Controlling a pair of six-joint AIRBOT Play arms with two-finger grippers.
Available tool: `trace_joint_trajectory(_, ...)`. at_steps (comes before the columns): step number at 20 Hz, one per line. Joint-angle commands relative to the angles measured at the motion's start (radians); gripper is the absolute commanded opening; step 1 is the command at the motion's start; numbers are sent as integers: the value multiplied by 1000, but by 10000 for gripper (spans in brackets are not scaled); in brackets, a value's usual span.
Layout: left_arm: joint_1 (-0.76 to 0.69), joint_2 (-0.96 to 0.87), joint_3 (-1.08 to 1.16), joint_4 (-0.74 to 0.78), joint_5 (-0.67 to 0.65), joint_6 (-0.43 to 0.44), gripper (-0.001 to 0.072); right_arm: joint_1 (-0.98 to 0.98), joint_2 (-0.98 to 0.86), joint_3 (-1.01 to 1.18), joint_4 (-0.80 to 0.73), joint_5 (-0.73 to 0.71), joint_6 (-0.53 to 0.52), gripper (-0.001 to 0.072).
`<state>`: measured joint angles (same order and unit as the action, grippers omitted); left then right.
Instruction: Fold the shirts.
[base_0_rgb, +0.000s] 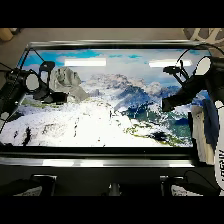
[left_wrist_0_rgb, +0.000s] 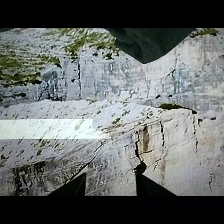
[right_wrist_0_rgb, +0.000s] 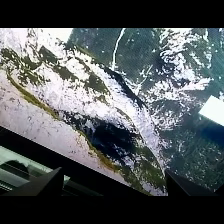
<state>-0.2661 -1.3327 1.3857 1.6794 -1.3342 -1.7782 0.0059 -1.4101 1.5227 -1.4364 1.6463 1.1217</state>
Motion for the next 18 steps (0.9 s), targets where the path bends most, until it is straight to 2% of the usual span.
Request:
trace_joint_trajectory(1,0,0,0,0,0,0,397,1,-1,0,0,0,0,685)
trace_joint_trajectory(15,0,-2,-1,-1,8,-3,397,1,-1,0,0,0,0,684)
trace_joint_trajectory(18,-3,-14,-2,-1,108,-3,396,1,-1,0,-21,-150,0,687)
